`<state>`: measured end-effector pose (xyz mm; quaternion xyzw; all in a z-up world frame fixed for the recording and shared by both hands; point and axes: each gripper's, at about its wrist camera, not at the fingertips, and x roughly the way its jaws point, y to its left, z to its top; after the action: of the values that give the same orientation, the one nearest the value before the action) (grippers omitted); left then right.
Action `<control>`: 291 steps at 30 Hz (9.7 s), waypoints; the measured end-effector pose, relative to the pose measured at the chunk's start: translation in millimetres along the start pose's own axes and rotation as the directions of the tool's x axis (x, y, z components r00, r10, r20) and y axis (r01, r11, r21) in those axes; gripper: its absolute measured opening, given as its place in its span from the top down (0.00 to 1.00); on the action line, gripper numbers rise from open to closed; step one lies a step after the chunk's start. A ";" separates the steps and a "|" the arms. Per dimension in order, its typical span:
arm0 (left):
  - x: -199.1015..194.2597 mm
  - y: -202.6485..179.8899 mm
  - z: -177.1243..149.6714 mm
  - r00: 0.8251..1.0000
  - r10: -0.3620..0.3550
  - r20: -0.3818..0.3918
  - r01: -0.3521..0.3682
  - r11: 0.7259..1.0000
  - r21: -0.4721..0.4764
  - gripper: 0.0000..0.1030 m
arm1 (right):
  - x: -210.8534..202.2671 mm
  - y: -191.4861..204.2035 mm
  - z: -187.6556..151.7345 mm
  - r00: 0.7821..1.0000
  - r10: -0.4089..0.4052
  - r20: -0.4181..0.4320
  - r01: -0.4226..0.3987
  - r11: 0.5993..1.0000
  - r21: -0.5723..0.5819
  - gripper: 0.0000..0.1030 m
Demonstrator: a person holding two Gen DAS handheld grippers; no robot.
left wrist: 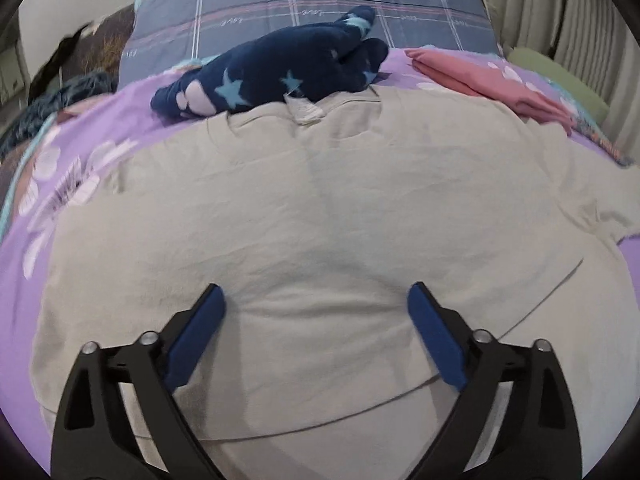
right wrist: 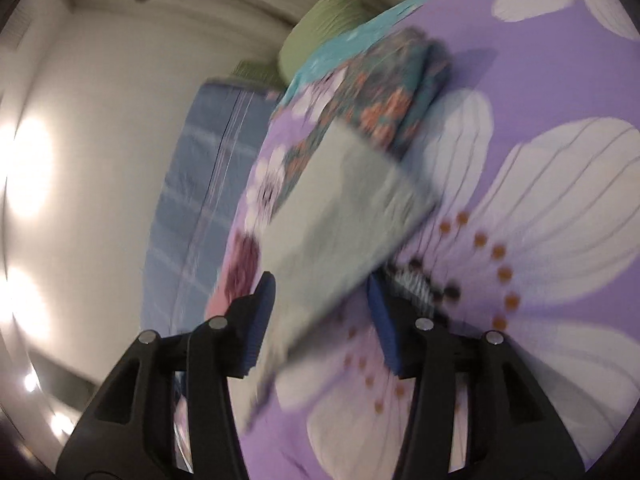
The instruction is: Fold small clothes
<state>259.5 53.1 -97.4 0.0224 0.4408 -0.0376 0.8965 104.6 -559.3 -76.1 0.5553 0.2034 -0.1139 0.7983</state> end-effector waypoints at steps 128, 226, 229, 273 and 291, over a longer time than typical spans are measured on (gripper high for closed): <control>-6.4 103.1 -7.4 0.995 0.097 0.014 -0.096 0.995 -0.037 0.06 | 205.5 216.6 -327.5 0.918 -0.339 -0.206 -0.106 0.291 -0.951 0.54; -113.1 172.3 -108.3 0.971 -0.184 0.150 0.220 0.934 -0.281 0.79 | 108.5 135.7 -247.8 0.810 -0.148 -0.567 -0.265 0.770 -0.580 0.95; -108.8 168.2 -116.6 0.971 -0.192 0.139 0.223 0.941 -0.255 0.76 | 111.0 125.6 -242.5 0.792 -0.111 -0.600 -0.303 0.781 -0.545 0.95; -115.8 160.0 -66.5 0.984 -0.103 0.144 0.114 0.991 -0.070 0.20 | 90.1 184.6 -231.0 0.875 -0.227 -0.428 -0.332 0.363 -0.871 0.39; -58.5 190.9 -5.2 0.993 -0.027 0.118 0.044 0.990 -0.137 0.10 | 189.3 199.6 -221.8 0.849 -0.288 -0.444 -0.254 0.515 -0.819 0.45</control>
<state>236.5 246.5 -52.9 -0.0505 0.3900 -0.0239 0.9191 310.8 -272.8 -60.4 0.0946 0.4494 0.1504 0.8755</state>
